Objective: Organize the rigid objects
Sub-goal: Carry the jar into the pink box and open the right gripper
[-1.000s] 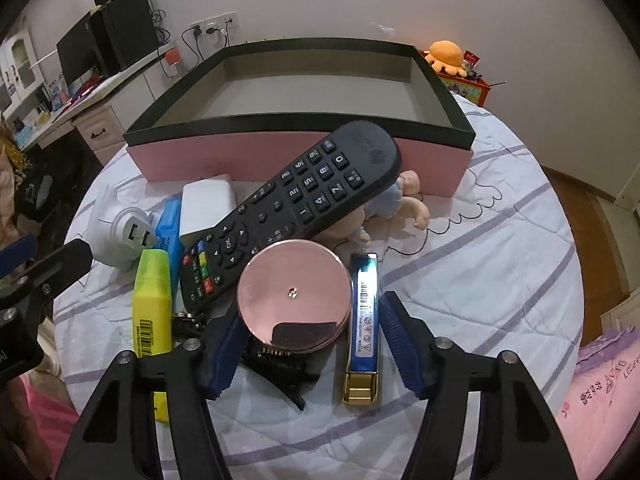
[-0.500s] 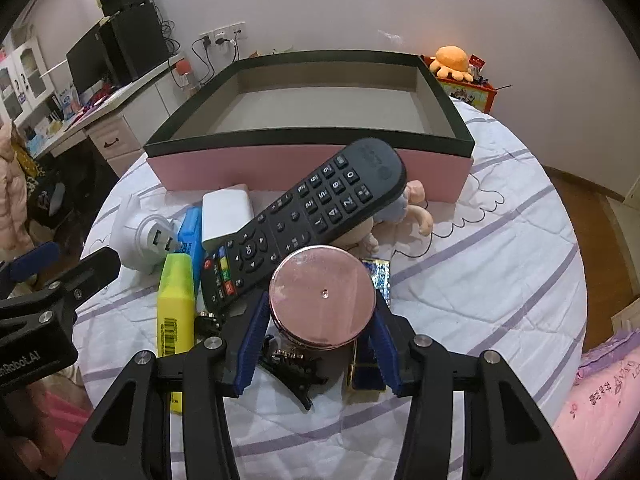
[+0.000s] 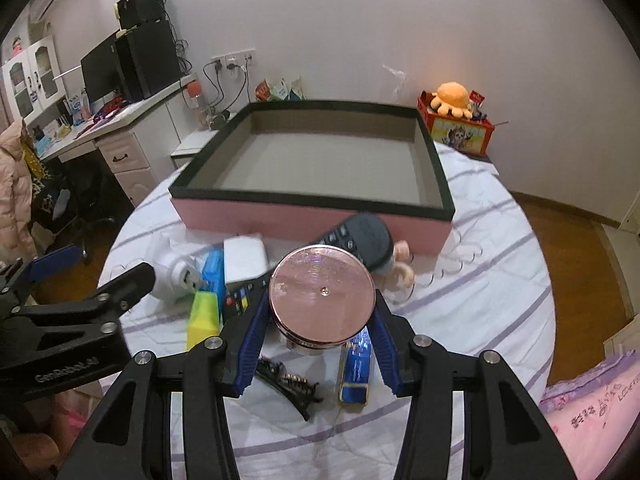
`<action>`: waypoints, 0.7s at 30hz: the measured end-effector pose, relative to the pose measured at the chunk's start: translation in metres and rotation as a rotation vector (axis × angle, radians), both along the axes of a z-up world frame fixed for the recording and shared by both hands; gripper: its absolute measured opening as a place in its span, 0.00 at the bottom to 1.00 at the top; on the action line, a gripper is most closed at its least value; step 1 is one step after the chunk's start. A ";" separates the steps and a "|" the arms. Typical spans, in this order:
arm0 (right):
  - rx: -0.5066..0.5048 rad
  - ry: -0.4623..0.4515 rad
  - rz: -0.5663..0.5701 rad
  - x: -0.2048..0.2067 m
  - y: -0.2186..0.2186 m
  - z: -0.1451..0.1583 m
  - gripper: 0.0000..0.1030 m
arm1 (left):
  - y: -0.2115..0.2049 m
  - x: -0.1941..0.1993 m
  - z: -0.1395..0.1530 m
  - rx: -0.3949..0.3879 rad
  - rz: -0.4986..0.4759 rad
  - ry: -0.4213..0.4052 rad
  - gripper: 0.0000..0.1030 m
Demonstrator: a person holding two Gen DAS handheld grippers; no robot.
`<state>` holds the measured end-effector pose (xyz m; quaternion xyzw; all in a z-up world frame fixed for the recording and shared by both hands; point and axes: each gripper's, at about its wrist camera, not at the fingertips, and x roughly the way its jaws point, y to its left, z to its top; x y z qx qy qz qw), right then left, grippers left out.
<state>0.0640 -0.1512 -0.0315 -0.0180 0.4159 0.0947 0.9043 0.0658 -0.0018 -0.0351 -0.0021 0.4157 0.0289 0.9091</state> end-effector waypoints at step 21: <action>-0.074 -0.083 -0.002 0.134 0.006 0.026 0.49 | -0.002 0.114 0.009 0.033 0.026 -0.006 1.00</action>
